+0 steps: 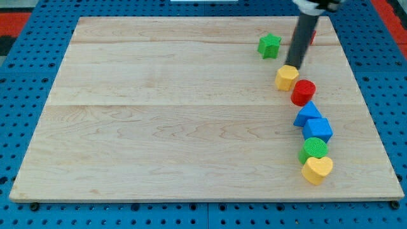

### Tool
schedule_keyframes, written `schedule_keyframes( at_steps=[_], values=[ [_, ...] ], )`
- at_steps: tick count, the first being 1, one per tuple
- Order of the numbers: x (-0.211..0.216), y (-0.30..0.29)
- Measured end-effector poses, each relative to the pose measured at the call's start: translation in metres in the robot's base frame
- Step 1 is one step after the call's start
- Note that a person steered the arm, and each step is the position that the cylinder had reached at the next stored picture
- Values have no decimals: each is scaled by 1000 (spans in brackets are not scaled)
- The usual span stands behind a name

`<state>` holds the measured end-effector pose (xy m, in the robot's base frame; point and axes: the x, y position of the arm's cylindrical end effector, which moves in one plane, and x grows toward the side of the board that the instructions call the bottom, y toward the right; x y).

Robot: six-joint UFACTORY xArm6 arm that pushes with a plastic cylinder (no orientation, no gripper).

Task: Push the red circle along with yellow hexagon towards the center

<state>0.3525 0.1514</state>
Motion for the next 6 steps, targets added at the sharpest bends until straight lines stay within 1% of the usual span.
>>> schedule_keyframes(
  at_steps=[1, 2, 3, 4, 5, 6],
  values=[
    [10, 4],
    [20, 36],
    [40, 92],
    [73, 73],
    [79, 33],
    [59, -19]
  ],
)
